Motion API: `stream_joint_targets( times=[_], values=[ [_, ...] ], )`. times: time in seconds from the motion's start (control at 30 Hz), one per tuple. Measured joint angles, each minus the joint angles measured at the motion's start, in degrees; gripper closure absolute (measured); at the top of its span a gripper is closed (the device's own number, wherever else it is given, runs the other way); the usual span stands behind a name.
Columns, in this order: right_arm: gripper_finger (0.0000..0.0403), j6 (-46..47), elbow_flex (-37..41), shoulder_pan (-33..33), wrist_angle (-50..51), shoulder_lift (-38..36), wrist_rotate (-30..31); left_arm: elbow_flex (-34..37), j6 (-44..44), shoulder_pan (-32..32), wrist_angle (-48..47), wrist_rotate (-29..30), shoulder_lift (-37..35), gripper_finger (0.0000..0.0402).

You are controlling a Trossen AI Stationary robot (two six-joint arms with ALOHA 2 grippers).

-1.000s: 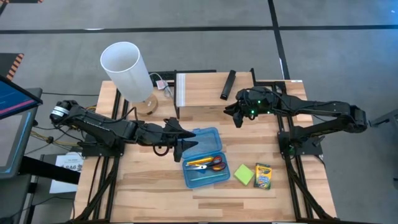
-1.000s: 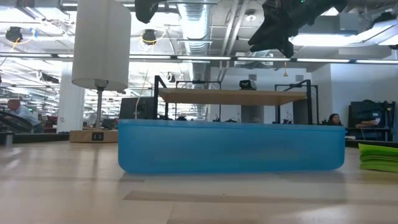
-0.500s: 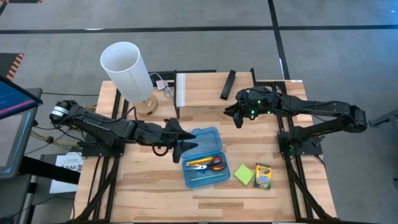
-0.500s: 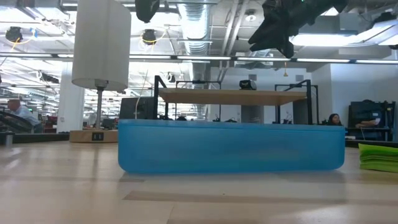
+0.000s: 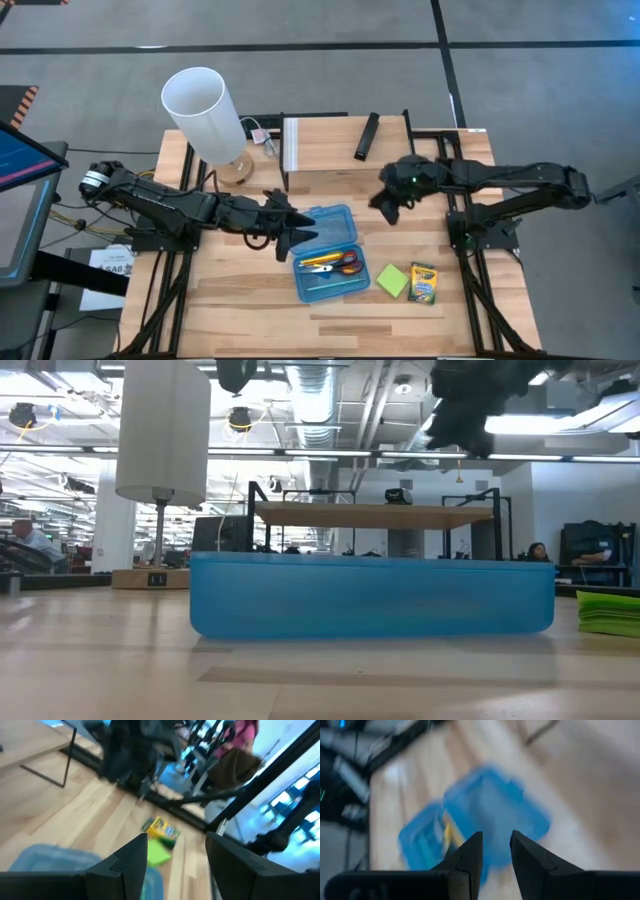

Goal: Pack school essentials
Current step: Put the green sticky notes into the blue supply box

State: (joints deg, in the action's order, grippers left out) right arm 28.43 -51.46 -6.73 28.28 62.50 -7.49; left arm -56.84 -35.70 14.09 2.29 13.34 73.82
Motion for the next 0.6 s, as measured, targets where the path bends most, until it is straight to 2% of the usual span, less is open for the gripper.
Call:
stream_joint_targets(
  times=[0.07, 0.33, 0.47, 0.6],
  values=[
    [0.0282, 2.2, 0.0, 1.9, 5.2, -0.9, -2.0, 0.0, -0.4, 0.0, 2.2, 0.0, 0.0, 0.0214],
    [0.0282, 14.8, 0.0, 12.4, 21.9, -2.4, -1.9, 0.0, 2.1, 0.0, 5.0, -2.9, 0.0, 0.0214],
    [0.0282, 18.9, 0.0, 17.8, 25.6, -2.3, -1.8, 0.0, 3.3, 0.0, 5.0, -3.6, 0.0, 0.0214],
    [0.0279, 22.4, 0.0, 21.4, 25.1, -2.3, 0.1, 0.0, 3.6, 0.0, 4.9, -4.0, 0.0, 0.0214]
  ],
)
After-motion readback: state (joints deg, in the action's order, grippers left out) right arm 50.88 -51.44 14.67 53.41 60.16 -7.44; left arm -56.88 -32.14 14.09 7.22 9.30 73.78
